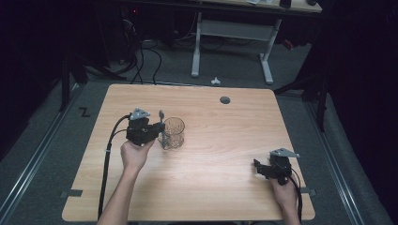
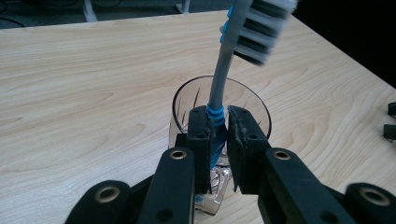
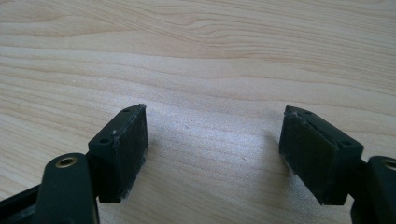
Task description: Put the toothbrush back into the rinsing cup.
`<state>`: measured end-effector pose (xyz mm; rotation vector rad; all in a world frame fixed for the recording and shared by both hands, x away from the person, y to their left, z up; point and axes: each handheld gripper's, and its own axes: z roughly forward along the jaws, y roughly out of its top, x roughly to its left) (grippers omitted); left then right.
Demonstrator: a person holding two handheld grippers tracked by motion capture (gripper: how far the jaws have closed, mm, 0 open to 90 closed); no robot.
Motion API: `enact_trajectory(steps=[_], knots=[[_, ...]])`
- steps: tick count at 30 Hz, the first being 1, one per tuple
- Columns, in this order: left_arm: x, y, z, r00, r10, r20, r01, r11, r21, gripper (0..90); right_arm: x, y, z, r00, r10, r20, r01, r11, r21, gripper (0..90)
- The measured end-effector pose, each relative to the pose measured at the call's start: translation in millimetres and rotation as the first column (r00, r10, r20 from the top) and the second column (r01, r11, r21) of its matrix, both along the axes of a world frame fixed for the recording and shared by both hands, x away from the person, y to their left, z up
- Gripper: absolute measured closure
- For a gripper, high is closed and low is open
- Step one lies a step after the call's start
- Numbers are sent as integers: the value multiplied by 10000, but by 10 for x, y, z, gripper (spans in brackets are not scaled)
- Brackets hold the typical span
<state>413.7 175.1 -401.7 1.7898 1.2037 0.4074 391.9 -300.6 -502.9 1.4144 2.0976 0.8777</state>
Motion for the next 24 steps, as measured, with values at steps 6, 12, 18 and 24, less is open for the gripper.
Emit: enact_trajectory(steps=[6, 12, 18, 24], knots=[[7, -17, -10, 10000, -66, -16, 66, 10000, 27, 796, 0, 0, 0, 10000, 2, 1, -2, 10000, 0, 242], [8, -18, -15, 10000, -37, -26, 37, 10000, 64, 796, 0, 0, 0, 10000, -1, 1, 1, 10000, 1, 242], [-6, -30, -42, 10000, -27, -17, 28, 9999, 161, 796, 0, 0, 0, 10000, -1, -1, 1, 10000, 0, 242], [-19, -17, -102, 9998, 47, -170, -46, 10000, 33, 796, 0, 1, 0, 10000, -6, -8, 6, 10000, 4, 242]])
